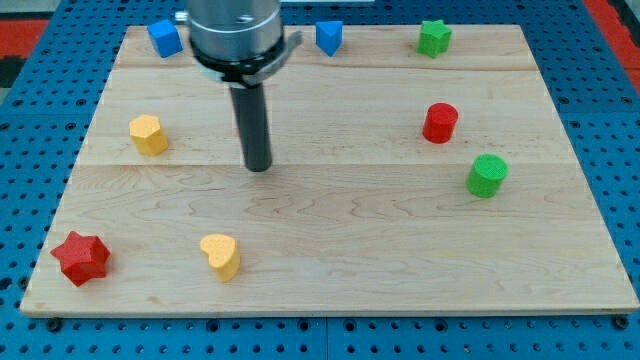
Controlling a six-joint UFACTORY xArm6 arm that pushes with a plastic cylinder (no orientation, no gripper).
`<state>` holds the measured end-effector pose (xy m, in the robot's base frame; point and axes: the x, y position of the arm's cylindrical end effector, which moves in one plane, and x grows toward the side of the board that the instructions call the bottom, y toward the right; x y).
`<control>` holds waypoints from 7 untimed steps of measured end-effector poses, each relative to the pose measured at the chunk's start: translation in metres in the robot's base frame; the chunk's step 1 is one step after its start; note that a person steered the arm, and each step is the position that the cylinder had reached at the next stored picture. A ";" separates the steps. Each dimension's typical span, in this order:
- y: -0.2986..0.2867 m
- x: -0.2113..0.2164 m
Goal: Move the yellow heart below the green circle
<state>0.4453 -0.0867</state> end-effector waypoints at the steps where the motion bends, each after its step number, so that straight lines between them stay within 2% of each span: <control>1: -0.031 0.045; 2: -0.038 0.083; 3: -0.065 0.089; 4: -0.038 0.117; 6: 0.117 0.124; 7: 0.045 0.124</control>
<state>0.5698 -0.0412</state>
